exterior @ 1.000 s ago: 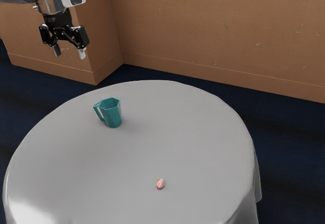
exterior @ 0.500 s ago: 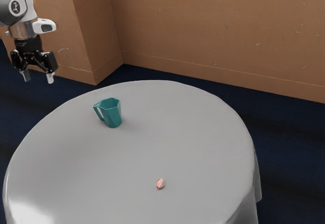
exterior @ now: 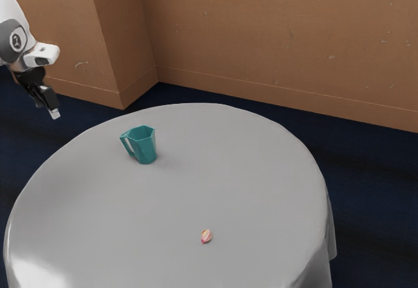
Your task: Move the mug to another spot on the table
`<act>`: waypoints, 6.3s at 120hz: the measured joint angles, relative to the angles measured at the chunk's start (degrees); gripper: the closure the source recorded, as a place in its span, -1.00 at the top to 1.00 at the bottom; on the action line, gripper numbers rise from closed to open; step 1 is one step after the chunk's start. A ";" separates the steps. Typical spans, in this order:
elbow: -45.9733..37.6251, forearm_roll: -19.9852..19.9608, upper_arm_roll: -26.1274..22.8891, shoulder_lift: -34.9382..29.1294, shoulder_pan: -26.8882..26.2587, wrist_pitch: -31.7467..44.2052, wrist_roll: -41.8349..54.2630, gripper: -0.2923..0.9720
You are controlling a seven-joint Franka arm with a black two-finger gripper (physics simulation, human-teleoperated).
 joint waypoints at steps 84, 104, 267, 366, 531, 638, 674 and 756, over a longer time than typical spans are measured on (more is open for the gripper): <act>-7.69 -25.79 -3.24 3.81 0.55 16.85 42.56 0.54; -8.32 -27.81 -3.29 5.73 0.70 17.11 47.13 0.54; 17.24 -13.52 -10.69 24.51 4.89 4.31 20.01 0.54; 16.88 1.09 -16.78 26.45 4.39 8.49 21.28 0.54; 14.76 -8.13 -16.94 28.96 4.56 15.66 36.76 -0.33; -6.48 -31.59 -24.40 13.51 1.99 27.32 42.09 -0.63; -21.44 -38.69 -24.15 5.91 1.02 36.35 44.89 -0.65; -27.96 -52.85 -23.77 4.75 -1.32 44.46 52.02 -0.59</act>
